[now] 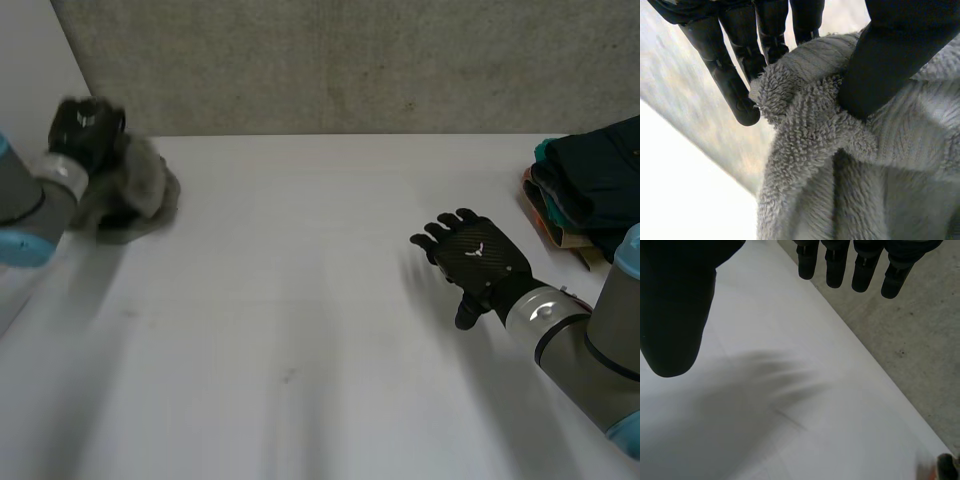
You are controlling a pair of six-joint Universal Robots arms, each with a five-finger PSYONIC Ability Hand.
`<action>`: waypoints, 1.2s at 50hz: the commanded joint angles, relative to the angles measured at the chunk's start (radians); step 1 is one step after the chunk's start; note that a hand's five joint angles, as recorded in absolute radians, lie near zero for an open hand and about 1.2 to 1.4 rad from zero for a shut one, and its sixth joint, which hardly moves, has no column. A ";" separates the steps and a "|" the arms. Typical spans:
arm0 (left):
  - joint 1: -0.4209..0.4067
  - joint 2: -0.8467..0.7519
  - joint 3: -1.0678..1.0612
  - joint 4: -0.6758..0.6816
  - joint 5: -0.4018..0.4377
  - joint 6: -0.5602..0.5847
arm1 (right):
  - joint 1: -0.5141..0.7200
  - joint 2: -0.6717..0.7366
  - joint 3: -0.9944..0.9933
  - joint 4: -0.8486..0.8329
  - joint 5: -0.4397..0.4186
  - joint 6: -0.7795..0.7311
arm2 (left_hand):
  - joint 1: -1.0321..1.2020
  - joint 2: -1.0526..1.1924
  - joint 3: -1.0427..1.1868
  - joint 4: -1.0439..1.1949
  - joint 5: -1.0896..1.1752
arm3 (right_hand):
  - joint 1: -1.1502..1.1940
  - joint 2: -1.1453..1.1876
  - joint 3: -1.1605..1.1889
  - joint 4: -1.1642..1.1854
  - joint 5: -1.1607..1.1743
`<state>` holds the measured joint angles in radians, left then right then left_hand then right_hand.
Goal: Fold the laundry.
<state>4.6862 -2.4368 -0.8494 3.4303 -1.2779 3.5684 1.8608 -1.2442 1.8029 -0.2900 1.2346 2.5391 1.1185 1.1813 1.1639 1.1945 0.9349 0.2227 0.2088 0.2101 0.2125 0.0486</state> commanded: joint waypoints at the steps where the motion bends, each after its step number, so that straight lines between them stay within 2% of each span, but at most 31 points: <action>1: -0.211 0.389 -0.261 0.086 -0.021 -0.262 | -0.002 -0.017 0.000 -0.018 0.054 0.003 | 0.278 0.215 0.232 0.202 0.287 | -0.048 -0.034 -0.036 -0.038 -0.049; 4: -0.302 0.488 -0.333 0.084 -0.021 -0.342 | -0.003 -0.034 0.000 -0.018 0.094 0.004 | 0.278 0.215 0.232 0.202 0.287 | -0.048 -0.034 -0.036 -0.038 -0.049; 7: -0.368 0.493 -0.378 0.081 -0.023 -0.361 | -0.008 -0.061 0.000 -0.018 0.124 0.004 | 0.278 0.215 0.232 0.202 0.287 | -0.048 -0.034 -0.036 -0.038 -0.049; 12: -0.550 0.376 -0.399 0.041 -0.063 -0.359 | -0.034 -0.081 -0.004 -0.020 0.147 0.047 | 0.278 0.215 0.232 0.202 0.287 | -0.048 -0.034 -0.036 -0.038 -0.049; 16: -0.658 0.239 -0.361 -0.008 -0.124 -0.355 | -0.055 -0.089 -0.019 -0.018 0.157 0.137 | 0.278 0.215 0.232 0.202 0.287 | -0.048 -0.034 -0.036 -0.038 -0.049; 18: -0.685 0.197 -0.336 -0.026 -0.136 -0.359 | -0.081 -0.092 -0.028 -0.018 0.166 0.179 | 0.278 0.215 0.232 0.202 0.287 | -0.048 -0.034 -0.036 -0.038 -0.049; 19: -0.704 0.171 -0.323 -0.040 -0.144 -0.359 | -0.090 -0.092 -0.033 -0.017 0.167 0.190 | -0.123 -0.186 -0.168 -0.199 -0.114 | -0.048 -0.034 -0.036 -0.038 -0.049; 21: -0.718 0.160 -0.319 -0.051 -0.146 -0.355 | -0.120 -0.093 -0.049 -0.008 0.167 0.210 | -0.560 -0.622 -0.605 -0.636 -0.551 | -0.048 -0.034 -0.036 -0.038 -0.049; 23: -0.724 0.168 -0.326 -0.062 -0.152 -0.352 | -0.129 -0.093 -0.056 -0.006 0.167 0.216 | -0.722 -0.785 -0.768 -0.798 -0.713 | -0.048 -0.034 -0.036 -0.038 -0.049; 26: -0.722 0.200 -0.335 -0.071 -0.152 -0.353 | -0.133 -0.092 -0.057 -0.004 0.164 0.216 | -0.811 -0.874 -0.856 -0.887 -0.802 | -0.048 -0.034 -0.036 -0.038 -0.049; 30: -0.689 0.310 -0.385 -0.089 -0.155 -0.346 | -0.132 -0.092 -0.056 0.011 0.160 0.207 | -0.826 -0.889 -0.871 -0.902 -0.817 | -0.048 -0.034 -0.036 -0.038 -0.049; 33: -0.612 0.412 -0.447 -0.091 -0.149 -0.332 | -0.120 -0.103 -0.054 0.069 0.157 0.201 | -0.826 -0.889 -0.871 -0.902 -0.817 | -0.048 -0.034 -0.036 -0.038 -0.049; 36: -0.505 0.493 -0.511 -0.089 -0.140 -0.300 | -0.085 -0.132 -0.057 0.164 0.135 0.201 | -0.826 -0.889 -0.871 -0.902 -0.817 | -0.048 -0.034 -0.036 -0.038 -0.049; 40: -0.362 0.510 -0.563 -0.088 -0.127 -0.218 | -0.019 -0.156 -0.059 0.279 0.106 0.202 | -0.811 -0.874 -0.856 -0.887 -0.802 | -0.048 -0.034 -0.036 -0.038 -0.049; 41: -0.306 0.503 -0.576 -0.089 -0.114 -0.168 | -0.005 -0.162 -0.057 0.298 0.103 0.202 | -0.808 -0.871 -0.854 -0.884 -0.799 | -0.048 -0.034 -0.036 -0.038 -0.049; 44: -0.226 0.481 -0.588 -0.091 -0.071 -0.082 | 0.041 -0.162 -0.040 0.321 0.103 0.201 | -0.802 -0.865 -0.848 -0.878 -0.793 | -0.048 -0.034 -0.036 -0.038 -0.049; 45: -0.175 0.452 -0.586 -0.094 -0.029 -0.022 | 0.055 -0.158 -0.037 0.316 0.105 0.199 | -0.799 -0.862 -0.845 -0.875 -0.790 | -0.048 -0.034 -0.036 -0.038 -0.049; 50: -0.026 0.335 -0.562 -0.098 0.118 0.134 | 0.150 -0.114 -0.025 0.247 0.115 0.197 | -0.752 -0.815 -0.798 -0.829 -0.743 | -0.048 -0.034 -0.036 -0.038 -0.049; 53: 0.020 0.265 -0.515 -0.098 0.182 0.203 | 0.187 -0.041 -0.025 0.189 0.118 0.197 | -0.732 -0.795 -0.777 -0.808 -0.723 | -0.048 -0.034 -0.036 -0.038 -0.049; 60: 0.040 0.107 -0.356 -0.114 0.201 0.236 | 0.216 0.048 -0.042 0.080 0.175 0.194 | -0.679 -0.742 -0.724 -0.755 -0.670 | -0.035 -0.021 -0.023 -0.025 -0.036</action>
<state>4.7122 -2.1925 -1.3462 3.3303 -1.0973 3.7767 2.0545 -1.2750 1.7773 -0.1157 1.3606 2.7364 0.3492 0.3488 0.3482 0.3512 0.1826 0.2227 0.2088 0.2101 0.2125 0.0486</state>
